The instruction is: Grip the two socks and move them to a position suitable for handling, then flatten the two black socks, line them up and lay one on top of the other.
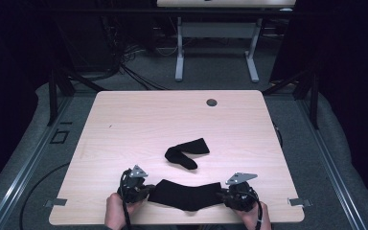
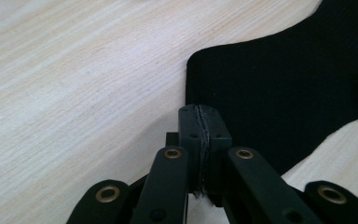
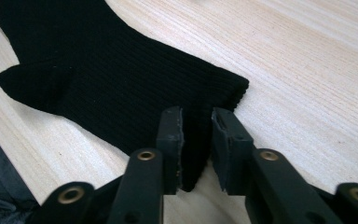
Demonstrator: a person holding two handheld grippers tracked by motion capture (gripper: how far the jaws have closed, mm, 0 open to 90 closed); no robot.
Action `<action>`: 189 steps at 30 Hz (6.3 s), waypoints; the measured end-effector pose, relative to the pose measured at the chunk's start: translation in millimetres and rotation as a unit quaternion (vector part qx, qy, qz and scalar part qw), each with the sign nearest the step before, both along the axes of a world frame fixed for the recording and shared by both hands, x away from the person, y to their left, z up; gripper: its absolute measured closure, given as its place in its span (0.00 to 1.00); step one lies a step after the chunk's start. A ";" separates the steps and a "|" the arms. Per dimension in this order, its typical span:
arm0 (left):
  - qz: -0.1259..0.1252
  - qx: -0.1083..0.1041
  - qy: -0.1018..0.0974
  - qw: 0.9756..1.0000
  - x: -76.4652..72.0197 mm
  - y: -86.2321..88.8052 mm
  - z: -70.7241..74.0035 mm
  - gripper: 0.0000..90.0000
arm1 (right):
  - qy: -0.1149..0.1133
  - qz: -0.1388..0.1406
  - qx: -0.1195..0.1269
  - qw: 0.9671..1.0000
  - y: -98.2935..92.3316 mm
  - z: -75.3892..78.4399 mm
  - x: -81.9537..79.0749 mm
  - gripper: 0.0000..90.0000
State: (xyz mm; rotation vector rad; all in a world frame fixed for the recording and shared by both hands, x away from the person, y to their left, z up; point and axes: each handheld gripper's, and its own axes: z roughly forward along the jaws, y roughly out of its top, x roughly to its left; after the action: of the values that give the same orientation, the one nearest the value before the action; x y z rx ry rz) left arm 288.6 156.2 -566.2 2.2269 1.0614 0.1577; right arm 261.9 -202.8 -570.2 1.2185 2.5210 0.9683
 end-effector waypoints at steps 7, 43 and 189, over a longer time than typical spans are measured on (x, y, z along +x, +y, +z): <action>0.015 -0.006 -0.008 1.000 -6.9 8.5 3.8 1.00 | 0.001 0.010 -0.004 1.000 -1.2 0.3 0.1 0.87; 0.046 -0.028 -0.062 0.997 33.9 3.9 49.8 0.21 | -0.035 -0.023 0.058 0.997 -35.4 29.5 28.5 0.18; -0.017 0.188 -0.193 0.963 62.1 -63.6 58.2 0.90 | -0.044 0.002 0.053 0.998 35.9 54.5 117.7 0.95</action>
State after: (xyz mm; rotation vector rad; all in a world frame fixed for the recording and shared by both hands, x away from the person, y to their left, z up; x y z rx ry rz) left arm 350.7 92.6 -508.0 2.4029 0.8262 0.8037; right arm 379.6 -167.0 -515.7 1.1735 2.4333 1.1434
